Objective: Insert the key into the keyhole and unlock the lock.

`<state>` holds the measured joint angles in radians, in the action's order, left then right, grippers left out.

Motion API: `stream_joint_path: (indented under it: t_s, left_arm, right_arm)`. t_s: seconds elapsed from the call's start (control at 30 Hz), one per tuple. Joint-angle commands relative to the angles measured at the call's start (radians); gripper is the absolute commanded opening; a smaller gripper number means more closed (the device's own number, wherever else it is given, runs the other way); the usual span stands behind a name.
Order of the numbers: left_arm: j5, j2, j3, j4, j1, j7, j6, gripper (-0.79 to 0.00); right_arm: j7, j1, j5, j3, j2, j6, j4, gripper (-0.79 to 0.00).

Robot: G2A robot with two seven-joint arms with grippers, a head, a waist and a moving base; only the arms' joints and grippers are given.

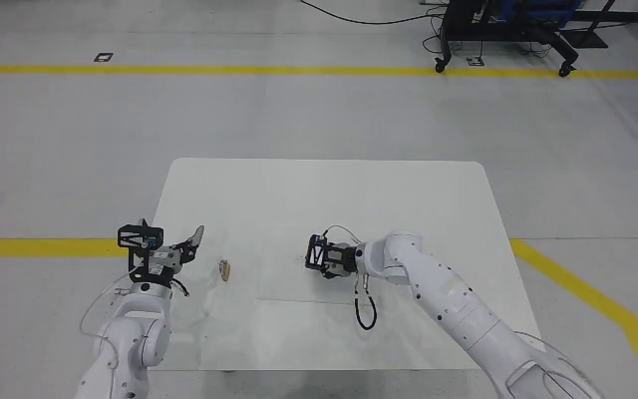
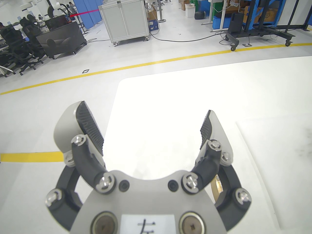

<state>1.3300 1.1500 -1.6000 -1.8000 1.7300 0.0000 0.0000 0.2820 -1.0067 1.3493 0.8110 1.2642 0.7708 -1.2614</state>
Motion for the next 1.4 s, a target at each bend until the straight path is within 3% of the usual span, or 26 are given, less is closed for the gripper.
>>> stream_joint_path:
  t_s: [0.0,0.37,0.7,0.97,1.2,1.37]
  left_arm:
    - [0.0,0.0,0.0,0.0,0.0,0.0,0.0,0.0]
    - [0.0,0.0,0.0,0.0,0.0,0.0,0.0,0.0]
    - [0.0,0.0,0.0,0.0,0.0,0.0,0.0,0.0]
    - [0.0,0.0,0.0,0.0,0.0,0.0,0.0,0.0]
    - [0.0,0.0,0.0,0.0,0.0,0.0,0.0,0.0]
    - [-0.176,0.0,-0.021,-0.021,0.011,0.014,-0.163,0.0]
  right_arm:
    - [-0.026,-0.005,0.007,0.012,-0.005,0.007,-0.011,-0.785]
    - [-0.258,-0.099,0.05,0.136,-0.057,0.082,-0.066,-0.785]
    - [-0.269,-0.107,0.035,0.142,-0.056,0.06,-0.065,-0.785]
    - [-0.588,-0.146,-0.08,0.207,-0.07,0.206,-0.092,-0.785]
    - [-0.618,-0.147,-0.07,0.218,-0.074,0.227,-0.087,-0.785]
    - [-0.618,-0.147,-0.07,0.218,-0.074,0.227,-0.087,-0.785]
